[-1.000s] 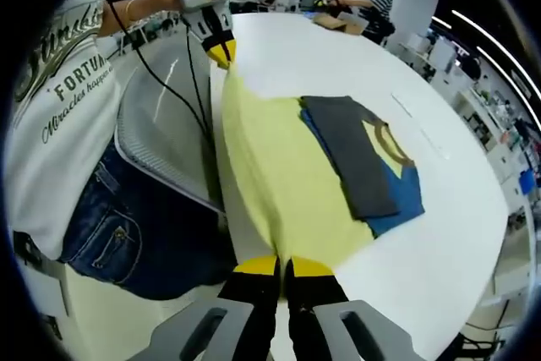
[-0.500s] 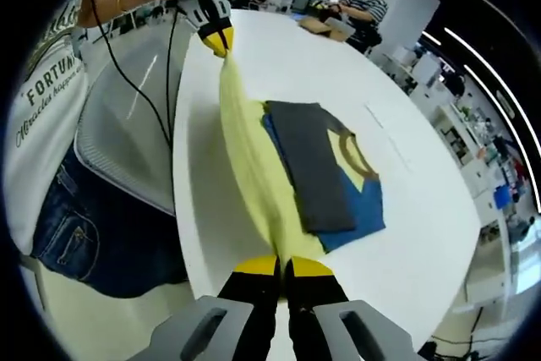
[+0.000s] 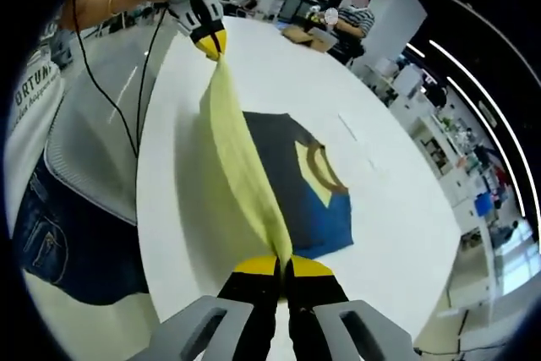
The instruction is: Fold the garment on the visible template until the final outline fits inside the template.
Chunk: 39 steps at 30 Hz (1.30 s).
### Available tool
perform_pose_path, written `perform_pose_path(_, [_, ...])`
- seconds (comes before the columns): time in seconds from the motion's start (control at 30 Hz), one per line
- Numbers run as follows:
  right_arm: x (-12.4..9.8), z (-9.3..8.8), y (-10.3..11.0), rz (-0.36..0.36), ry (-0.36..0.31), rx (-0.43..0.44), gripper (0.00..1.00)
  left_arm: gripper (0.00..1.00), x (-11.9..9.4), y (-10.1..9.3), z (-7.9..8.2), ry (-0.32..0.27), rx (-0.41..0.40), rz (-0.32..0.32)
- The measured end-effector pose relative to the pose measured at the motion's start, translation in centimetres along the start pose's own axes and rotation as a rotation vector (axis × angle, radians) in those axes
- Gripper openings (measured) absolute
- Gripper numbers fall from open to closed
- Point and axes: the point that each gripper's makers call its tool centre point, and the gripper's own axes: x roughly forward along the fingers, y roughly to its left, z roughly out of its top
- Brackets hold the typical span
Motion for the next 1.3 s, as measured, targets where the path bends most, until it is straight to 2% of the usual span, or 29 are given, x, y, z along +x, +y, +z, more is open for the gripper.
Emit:
perform_pose_path(0.1, [0.3, 0.4, -0.8, -0.021, -0.006, -0.003, 0.0, 0.0, 0.1, 1.0, 0.4, 0.004, 0.031, 0.037])
perform_pose_path(0.27, [1.0, 1.0, -2.5, -0.063, -0.013, 0.005, 0.0, 0.0, 0.4, 2.3, 1.2, -0.009, 0.003, 0.067])
perform_pose_path(0.63, [2.3, 1.8, -5.4, -0.105, -0.01, 0.001, 0.0, 0.0, 1.6, 5.1, 2.5, -0.029, -0.053, 0.109])
perform_pose_path(0.77, [2.8, 2.0, -7.1, -0.159, -0.01, 0.007, 0.0, 0.0, 2.2, 6.2, 2.8, -0.024, -0.051, 0.136])
perform_pose_path(1.07, [5.0, 2.3, -9.8, -0.217, -0.014, -0.006, 0.0, 0.0, 3.9, 8.5, 3.2, -0.01, -0.072, 0.189])
perform_pose_path(1.3, [7.5, 1.7, -11.6, -0.235, -0.022, 0.045, 0.0, 0.0, 5.9, 10.1, 2.9, -0.011, -0.099, 0.199])
